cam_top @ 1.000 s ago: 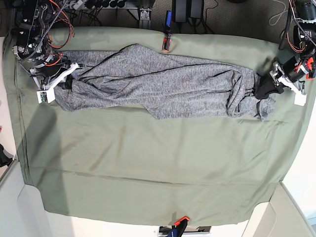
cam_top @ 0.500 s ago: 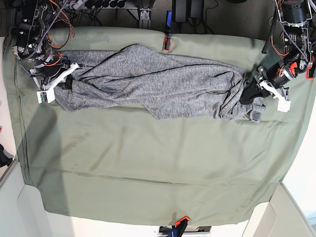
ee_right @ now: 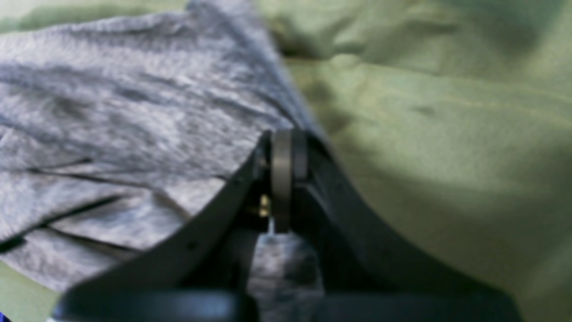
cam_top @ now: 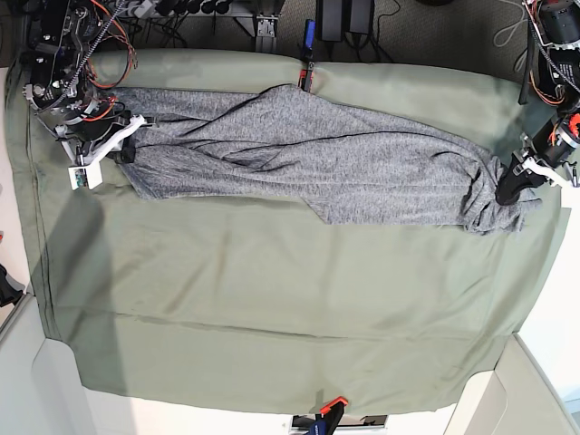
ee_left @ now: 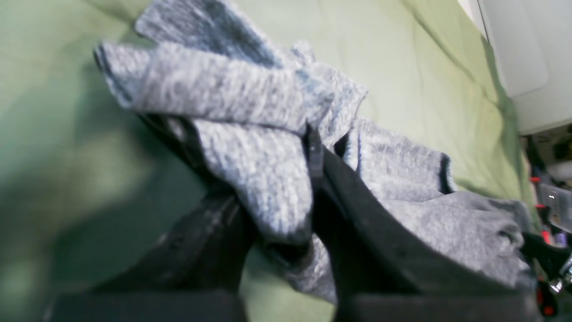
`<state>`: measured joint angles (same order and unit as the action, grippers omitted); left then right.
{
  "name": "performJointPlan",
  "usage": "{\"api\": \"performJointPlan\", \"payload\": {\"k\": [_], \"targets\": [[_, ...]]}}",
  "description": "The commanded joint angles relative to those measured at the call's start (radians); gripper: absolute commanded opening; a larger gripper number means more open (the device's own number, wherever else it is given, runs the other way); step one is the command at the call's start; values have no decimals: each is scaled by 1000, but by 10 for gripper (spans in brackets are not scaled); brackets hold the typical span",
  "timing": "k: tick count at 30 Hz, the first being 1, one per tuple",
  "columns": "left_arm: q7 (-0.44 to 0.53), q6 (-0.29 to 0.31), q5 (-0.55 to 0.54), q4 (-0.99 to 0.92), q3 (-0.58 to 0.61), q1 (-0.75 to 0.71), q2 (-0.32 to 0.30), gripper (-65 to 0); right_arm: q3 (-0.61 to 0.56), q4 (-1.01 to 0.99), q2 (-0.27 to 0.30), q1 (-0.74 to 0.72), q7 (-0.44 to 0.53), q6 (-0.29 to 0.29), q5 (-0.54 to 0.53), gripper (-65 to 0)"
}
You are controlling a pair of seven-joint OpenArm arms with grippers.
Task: Fold the T-shirt properly
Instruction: 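Grasp the shirt strip's end with the left gripper, then fold the held strip end over toward the right gripper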
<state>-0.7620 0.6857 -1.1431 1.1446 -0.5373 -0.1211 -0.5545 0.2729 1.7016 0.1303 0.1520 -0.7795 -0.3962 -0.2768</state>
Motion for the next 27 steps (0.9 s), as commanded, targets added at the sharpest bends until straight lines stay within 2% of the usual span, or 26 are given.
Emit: {"api": "performJointPlan", "payload": {"k": [1,5,9,14,17,19,22,27], "targets": [[36,12,-26,15,-11,13,-34,-650,3,14,8,-10,15,-5,-12,-650],[38,12,2,34,-11,12,-44,-650,3,14,8,-10,22,-5,-37,-650],[49,12,18,135,-11,-14,-43,-650,3,14,8,-10,33,-5,-57,-650],[48,12,70,431,3,-103,-17,-650,2,14,8,-11,33,-5,-56,-650],[48,12,104,623,51,-163,13,-650,2,14,8,-11,38,-5,-56,-650],[56,12,154,727,101,-191,41,-650,3,14,8,-10,39,-5,-56,-650],[123,12,279,818,209,-218,81,-650,3,14,8,-10,39,-5,-56,-650],[237,12,552,799,418,-208,129,-650,3,14,8,-10,39,-18,-68,-650]]}}
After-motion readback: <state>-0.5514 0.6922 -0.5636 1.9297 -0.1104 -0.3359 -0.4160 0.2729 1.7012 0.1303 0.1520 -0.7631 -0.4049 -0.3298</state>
